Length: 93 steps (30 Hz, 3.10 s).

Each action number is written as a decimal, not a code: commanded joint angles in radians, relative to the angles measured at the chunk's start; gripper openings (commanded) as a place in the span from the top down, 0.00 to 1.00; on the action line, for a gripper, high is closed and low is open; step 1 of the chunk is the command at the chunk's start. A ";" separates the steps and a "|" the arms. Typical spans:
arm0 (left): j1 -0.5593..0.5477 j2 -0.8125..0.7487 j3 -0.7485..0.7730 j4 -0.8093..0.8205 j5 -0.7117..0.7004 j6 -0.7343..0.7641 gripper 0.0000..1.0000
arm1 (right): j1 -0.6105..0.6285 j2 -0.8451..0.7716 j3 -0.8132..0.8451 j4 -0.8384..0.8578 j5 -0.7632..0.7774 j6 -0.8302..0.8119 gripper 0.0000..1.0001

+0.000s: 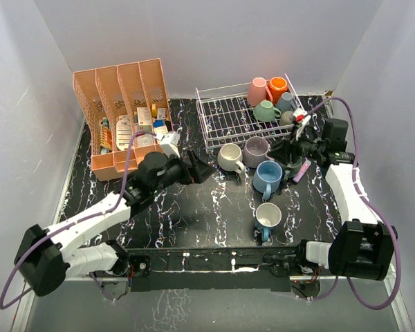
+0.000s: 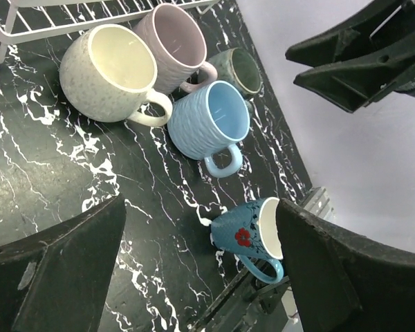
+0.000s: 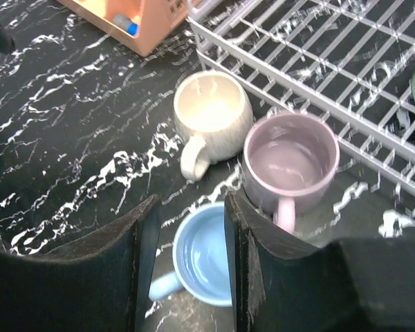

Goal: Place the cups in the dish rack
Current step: Pick up the cup at the center of the board.

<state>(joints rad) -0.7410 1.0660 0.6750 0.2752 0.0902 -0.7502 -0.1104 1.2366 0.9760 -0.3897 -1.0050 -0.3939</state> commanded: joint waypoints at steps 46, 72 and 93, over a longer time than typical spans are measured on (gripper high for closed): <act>-0.186 1.176 1.443 -0.818 -0.743 0.050 0.53 | -0.209 -0.036 -0.090 0.108 -0.105 0.030 0.55; -0.141 1.308 1.471 -0.834 -0.646 -0.056 0.59 | -0.212 -0.042 -0.094 0.109 -0.089 0.027 0.55; -0.123 1.219 1.338 -0.783 -0.610 -0.127 1.00 | -0.212 -0.041 -0.103 0.118 -0.091 0.029 0.55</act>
<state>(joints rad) -0.8791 2.3634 2.0651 -0.4744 -0.5053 -0.8787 -0.3157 1.2247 0.8673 -0.3115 -1.0935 -0.3645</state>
